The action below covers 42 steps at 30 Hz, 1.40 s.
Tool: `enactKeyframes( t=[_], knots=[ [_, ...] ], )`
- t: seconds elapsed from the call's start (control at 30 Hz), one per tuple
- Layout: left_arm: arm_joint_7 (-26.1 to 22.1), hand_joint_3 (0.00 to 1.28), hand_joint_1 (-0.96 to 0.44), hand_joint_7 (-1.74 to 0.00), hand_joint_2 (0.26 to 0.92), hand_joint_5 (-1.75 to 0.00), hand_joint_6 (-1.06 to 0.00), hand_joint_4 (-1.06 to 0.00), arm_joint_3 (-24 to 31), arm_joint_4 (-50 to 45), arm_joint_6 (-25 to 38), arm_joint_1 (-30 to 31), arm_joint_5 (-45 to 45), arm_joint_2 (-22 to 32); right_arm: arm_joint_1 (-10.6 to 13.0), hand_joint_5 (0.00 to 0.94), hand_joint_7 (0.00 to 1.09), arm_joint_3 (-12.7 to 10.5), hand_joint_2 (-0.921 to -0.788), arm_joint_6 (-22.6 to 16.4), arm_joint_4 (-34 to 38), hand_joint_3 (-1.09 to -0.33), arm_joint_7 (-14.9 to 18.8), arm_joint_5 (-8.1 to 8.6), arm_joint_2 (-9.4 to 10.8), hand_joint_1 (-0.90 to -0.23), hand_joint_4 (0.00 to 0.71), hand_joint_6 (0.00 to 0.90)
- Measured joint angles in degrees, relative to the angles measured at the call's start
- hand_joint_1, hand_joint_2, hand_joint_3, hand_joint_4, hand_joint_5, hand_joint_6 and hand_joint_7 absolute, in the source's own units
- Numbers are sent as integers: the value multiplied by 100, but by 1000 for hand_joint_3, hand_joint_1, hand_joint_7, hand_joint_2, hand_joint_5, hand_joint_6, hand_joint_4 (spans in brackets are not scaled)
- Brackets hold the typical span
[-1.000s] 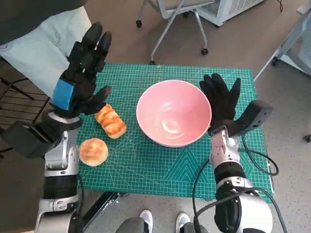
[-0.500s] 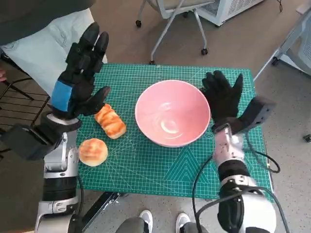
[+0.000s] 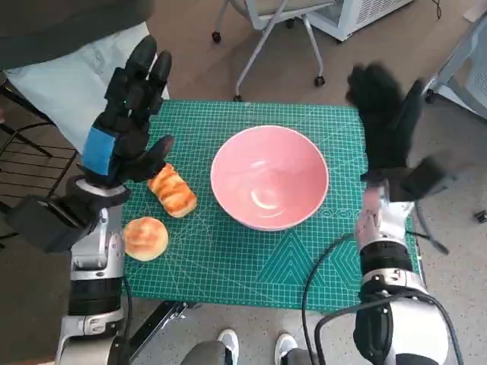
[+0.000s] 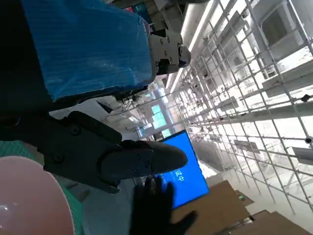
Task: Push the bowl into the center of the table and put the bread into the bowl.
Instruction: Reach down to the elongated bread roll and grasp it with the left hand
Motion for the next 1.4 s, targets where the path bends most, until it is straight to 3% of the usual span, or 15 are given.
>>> enactKeyframes(
  t=[0.1, 0.2, 0.27, 0.53, 0.57, 0.63, 0.67, 0.83, 1.17, 1.4],
  knots=[
    [3, 460, -727, -192, 921, -6, 0, -44, -29, 2, 0, -18, 0, -39, 93, 6, 470, 224, -921, -105, -576, -754, 390, 46, -42, -656, 177, 58],
    [6, 451, -732, -200, 921, -10, -2, -53, -49, 4, 0, -47, 0, -74, 263, 2, 537, 411, -921, -33, -1156, -744, 693, 128, -111, -670, 179, 18],
    [8, 447, -735, -207, 921, -13, -6, -61, -55, 4, -1, -64, 1, -85, 417, 1, 542, 507, -921, 82, -1538, -736, 828, 220, -141, -679, 175, 7],
    [19, 374, -712, -235, 921, -14, -15, -72, -58, -16, -21, -107, 126, -20, 1007, 0, 525, 805, -921, 659, -2806, -727, 958, 291, -279, -691, 158, 0],
    [13, 226, -609, -261, 920, -11, -6, -76, -59, -28, -21, -108, 168, 30, 1051, 0, 523, 828, -921, 717, -2917, -726, 956, 295, -296, -691, 156, -1],
    [-18, 175, -541, -268, 898, -10, -4, -78, -58, -46, -21, -111, 204, 117, 1103, 0, 523, 848, -921, 784, -3036, -726, 949, 300, -319, -692, 155, -1],
    [-41, 123, -432, -271, 848, -7, -2, -75, -54, -74, -21, -122, 214, 201, 1136, 0, 526, 853, -921, 825, -3114, -726, 937, 324, -350, -693, 154, -1],
    [-528, 22, -185, -237, 732, -2, -7, -40, -103, -441, 453, -121, 736, 1115, 1168, 0, 542, 853, -921, 922, -3277, -723, 891, 361, -364, -688, 149, 0],
    [-1240, 3, -41, -98, 716, -4, -130, -64, -243, -1918, 2723, -54, 2327, 3060, 1253, 1, 549, 846, -921, 1084, -3479, -714, 816, 454, -395, -679, 151, -1],
    [-1507, 3, 96, -70, 718, -7, -168, -86, -545, -2032, 2914, -33, 2731, 3557, 1373, 1, 549, 835, -921, 1147, -3473, -710, 780, 464, -424, -670, 151, 1]
  ],
)
